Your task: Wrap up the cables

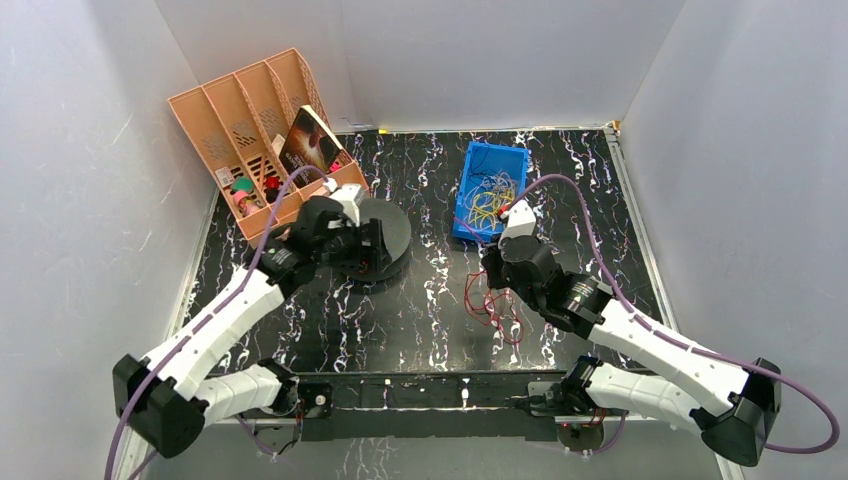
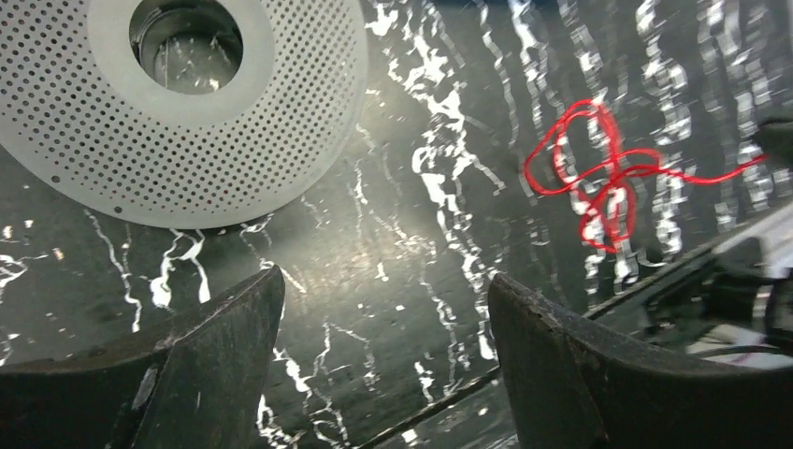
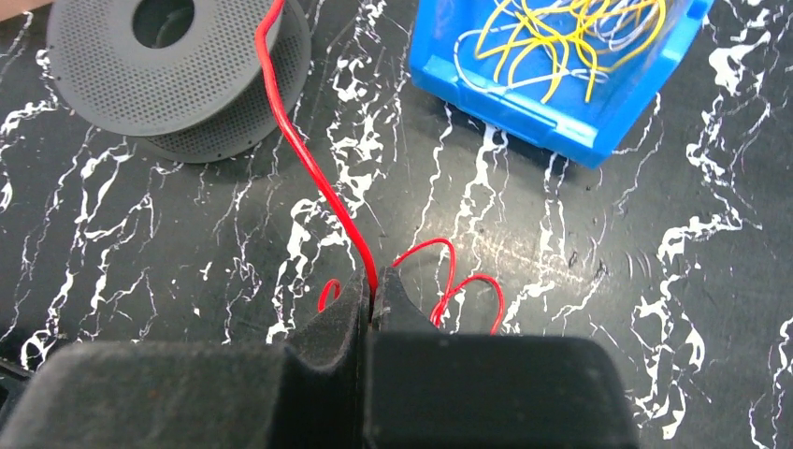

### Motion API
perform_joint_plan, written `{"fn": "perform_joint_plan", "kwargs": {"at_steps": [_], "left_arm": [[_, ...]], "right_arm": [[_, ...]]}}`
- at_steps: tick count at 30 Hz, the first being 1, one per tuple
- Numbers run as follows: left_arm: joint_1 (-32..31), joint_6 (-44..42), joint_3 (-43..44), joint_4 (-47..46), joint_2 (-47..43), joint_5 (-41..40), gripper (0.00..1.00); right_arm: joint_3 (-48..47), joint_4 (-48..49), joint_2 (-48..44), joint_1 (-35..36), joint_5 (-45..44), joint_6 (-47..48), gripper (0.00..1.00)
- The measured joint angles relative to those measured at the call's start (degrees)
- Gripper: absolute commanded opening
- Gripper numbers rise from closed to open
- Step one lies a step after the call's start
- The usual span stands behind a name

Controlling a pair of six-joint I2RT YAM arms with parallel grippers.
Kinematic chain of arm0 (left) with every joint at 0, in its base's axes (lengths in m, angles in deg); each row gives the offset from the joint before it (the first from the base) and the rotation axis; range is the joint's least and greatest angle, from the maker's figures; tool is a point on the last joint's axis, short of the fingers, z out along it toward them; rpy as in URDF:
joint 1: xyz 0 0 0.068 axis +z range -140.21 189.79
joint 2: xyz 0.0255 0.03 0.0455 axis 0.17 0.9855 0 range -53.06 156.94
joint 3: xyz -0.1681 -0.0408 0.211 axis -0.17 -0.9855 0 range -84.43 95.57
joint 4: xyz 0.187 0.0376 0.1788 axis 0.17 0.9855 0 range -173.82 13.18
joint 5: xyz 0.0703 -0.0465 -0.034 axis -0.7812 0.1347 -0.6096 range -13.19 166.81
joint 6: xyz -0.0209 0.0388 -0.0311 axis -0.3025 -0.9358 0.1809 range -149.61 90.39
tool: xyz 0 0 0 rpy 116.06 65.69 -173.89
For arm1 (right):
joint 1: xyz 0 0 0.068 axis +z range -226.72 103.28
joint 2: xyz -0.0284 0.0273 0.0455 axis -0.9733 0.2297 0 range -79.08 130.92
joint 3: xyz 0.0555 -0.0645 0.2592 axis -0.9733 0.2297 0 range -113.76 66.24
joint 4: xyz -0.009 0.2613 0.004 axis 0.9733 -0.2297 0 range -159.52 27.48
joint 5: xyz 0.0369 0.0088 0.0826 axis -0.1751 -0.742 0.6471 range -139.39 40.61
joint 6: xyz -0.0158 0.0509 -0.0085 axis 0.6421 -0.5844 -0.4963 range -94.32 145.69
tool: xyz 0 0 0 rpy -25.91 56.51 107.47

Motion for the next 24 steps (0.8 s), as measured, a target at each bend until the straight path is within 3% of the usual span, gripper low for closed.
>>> {"fn": "perform_joint_plan", "kwargs": {"at_steps": [8, 14, 17, 24], "left_arm": [[-9.2, -8.2, 3.6, 6.5, 10.3, -18.6, 0.87], [-9.0, -8.1, 3.3, 7.5, 11.9, -25.7, 0.91], [-5.7, -7.3, 2.1, 6.0, 11.0, -23.8, 0.91], [10.5, -3.5, -2.2, -0.3, 5.6, -12.7, 0.94]], "right_arm": [[0.1, -1.3, 0.4, -3.0, 2.5, -1.9, 0.0], [1.3, -0.5, 0.5, -4.3, 5.3, -2.1, 0.0], [1.9, 0.2, 0.5, -4.6, 6.5, -2.1, 0.0], [2.3, 0.7, 0.5, -4.8, 8.8, -2.1, 0.0]]}}
